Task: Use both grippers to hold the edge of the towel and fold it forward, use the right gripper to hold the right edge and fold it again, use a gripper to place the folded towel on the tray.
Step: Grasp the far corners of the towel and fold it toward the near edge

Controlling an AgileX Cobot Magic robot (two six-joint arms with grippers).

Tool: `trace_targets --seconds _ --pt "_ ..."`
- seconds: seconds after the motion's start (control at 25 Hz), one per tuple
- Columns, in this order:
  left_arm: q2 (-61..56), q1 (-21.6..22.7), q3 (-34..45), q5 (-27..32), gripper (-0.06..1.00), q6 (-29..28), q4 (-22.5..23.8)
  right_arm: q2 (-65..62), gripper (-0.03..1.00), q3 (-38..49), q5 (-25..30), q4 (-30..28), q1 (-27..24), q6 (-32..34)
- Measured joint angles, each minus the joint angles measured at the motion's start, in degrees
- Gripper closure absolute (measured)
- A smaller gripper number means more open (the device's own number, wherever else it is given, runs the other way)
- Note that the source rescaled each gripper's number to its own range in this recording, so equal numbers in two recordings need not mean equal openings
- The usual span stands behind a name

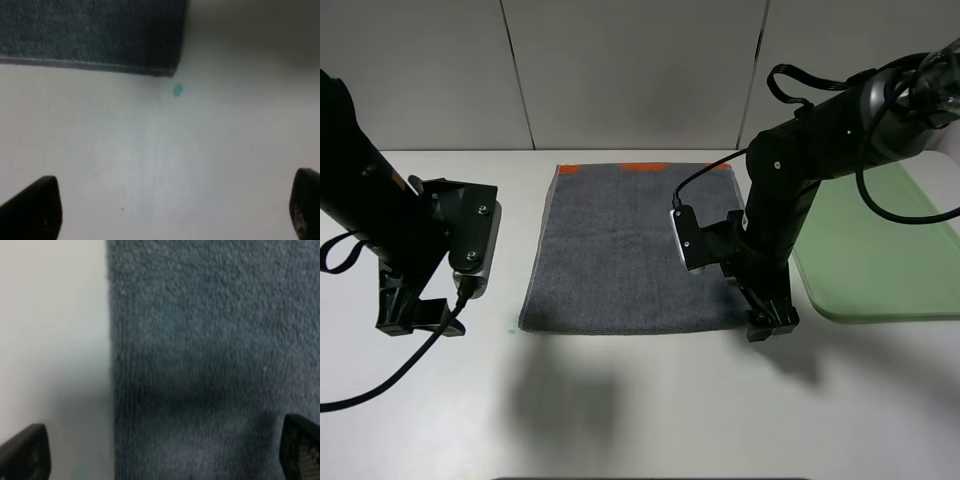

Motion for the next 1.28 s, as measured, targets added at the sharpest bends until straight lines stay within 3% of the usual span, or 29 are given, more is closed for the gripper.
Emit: trace_targets --seconds 0.68,1.16,1.28 --pt "1.7 0.0 0.0 -0.7 0.04 2.0 -1.8 3.1 -0.03 0.0 -2.2 1.2 0.0 -0.6" --pt "7.9 -0.1 0.0 -7.1 0.05 5.6 -3.3 3.1 -0.03 0.0 -2.7 1.7 0.0 -0.7" --pt "10.0 -2.0 -0.1 -8.1 0.06 5.6 -3.6 3.1 -0.03 0.0 -3.1 2.3 0.0 -0.7"
